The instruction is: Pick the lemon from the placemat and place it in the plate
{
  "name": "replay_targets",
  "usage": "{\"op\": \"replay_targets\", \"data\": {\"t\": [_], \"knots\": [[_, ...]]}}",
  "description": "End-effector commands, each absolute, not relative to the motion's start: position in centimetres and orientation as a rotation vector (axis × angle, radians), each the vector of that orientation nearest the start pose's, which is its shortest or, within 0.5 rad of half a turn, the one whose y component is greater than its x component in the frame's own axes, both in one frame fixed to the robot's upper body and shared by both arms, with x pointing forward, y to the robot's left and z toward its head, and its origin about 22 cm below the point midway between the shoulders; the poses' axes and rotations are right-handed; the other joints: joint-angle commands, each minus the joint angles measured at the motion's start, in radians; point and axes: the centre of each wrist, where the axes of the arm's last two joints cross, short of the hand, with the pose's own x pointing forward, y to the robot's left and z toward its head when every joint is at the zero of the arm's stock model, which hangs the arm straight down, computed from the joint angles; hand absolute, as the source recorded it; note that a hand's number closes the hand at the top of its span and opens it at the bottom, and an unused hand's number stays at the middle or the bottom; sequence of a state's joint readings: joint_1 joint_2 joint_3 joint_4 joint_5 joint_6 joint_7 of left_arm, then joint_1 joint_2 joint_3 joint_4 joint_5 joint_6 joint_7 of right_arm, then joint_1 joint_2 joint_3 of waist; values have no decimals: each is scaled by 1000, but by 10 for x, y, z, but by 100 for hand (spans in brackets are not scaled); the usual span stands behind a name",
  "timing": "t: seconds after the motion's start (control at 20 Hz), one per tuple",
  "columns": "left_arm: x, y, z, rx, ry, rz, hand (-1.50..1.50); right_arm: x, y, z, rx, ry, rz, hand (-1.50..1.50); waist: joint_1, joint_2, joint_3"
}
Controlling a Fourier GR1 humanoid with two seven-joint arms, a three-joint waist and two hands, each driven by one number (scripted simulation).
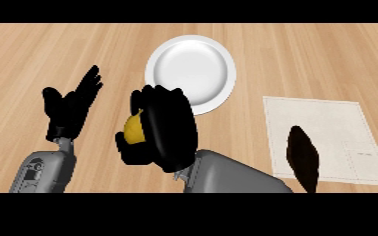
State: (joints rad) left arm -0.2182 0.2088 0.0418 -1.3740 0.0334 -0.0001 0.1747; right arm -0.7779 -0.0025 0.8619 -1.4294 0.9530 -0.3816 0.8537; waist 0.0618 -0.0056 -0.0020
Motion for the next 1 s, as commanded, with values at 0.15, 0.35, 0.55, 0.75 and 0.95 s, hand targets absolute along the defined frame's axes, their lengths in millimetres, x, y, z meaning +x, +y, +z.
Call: {"op": "replay_targets", "data": {"t": [0.15, 0.35, 0.55, 0.75, 0.95], "knots": [[296, 278, 31, 161, -1415, -101, 0, 265, 40, 135, -813, -1826, 671, 150, -31, 7, 2], [295, 268, 18, 157, -1404, -95, 0, 296, 29, 114, -882, -1772, 653, 150, -44, 9, 2], [302, 266, 32, 179, -1417, -88, 0, 327, 17, 112, -874, -1745, 653, 150, -47, 10, 2], [289, 290, 31, 170, -1420, -102, 0, 352, 4, 91, -951, -1644, 777, 150, -40, 11, 2], [291, 278, 26, 172, -1410, -96, 0, 357, -32, 74, -810, -1566, 861, 150, -55, 10, 2]]}}
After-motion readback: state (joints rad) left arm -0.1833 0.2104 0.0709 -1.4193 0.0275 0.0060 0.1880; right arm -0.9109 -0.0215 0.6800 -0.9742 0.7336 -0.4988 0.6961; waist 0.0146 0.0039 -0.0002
